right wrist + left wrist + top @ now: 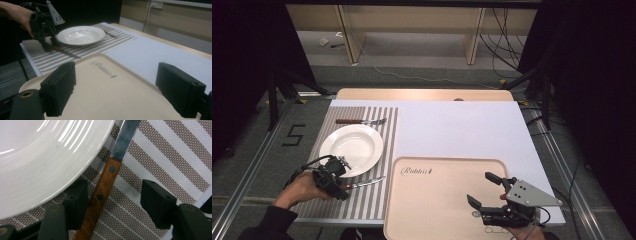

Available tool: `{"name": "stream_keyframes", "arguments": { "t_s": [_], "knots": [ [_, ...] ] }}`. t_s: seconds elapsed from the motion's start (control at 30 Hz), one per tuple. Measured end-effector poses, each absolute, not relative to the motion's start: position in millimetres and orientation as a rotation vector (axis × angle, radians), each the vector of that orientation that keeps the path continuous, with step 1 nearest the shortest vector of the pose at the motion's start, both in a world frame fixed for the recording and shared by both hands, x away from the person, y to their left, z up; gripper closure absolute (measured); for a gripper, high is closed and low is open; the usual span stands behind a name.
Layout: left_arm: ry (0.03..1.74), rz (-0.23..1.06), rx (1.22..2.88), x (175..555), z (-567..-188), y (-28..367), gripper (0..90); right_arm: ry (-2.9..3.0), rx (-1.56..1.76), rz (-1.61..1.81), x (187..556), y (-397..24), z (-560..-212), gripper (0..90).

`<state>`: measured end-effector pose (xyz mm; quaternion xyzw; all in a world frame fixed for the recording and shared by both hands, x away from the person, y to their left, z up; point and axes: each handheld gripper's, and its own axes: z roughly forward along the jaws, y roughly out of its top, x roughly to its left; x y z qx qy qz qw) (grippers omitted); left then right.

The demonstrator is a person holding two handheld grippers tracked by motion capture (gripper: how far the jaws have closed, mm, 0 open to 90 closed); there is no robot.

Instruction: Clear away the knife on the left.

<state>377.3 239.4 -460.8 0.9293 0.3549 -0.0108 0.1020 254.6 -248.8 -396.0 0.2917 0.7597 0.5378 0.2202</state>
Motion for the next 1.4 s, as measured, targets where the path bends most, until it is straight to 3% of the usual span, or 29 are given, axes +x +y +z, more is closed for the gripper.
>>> {"name": "stream_keyframes", "arguments": {
  "t_s": [0.3,0.53,0.83,1.4],
  "knots": [
    [1.002,-0.004,2.774,380,-460,229,56.9,2.104,0.806,1.486,255,-249,-396,17.5],
    [0.975,0.049,2.807,381,-460,224,76.1,2.105,0.802,1.486,255,-249,-396,17.5],
    [0.907,0.015,2.799,376,-456,222,77.2,2.104,0.795,1.487,254,-248,-396,17.5],
    [0.953,-0.005,2.569,373,-434,226,77.2,2.103,0.793,1.487,254,-248,-396,17.5]
  ]
}}
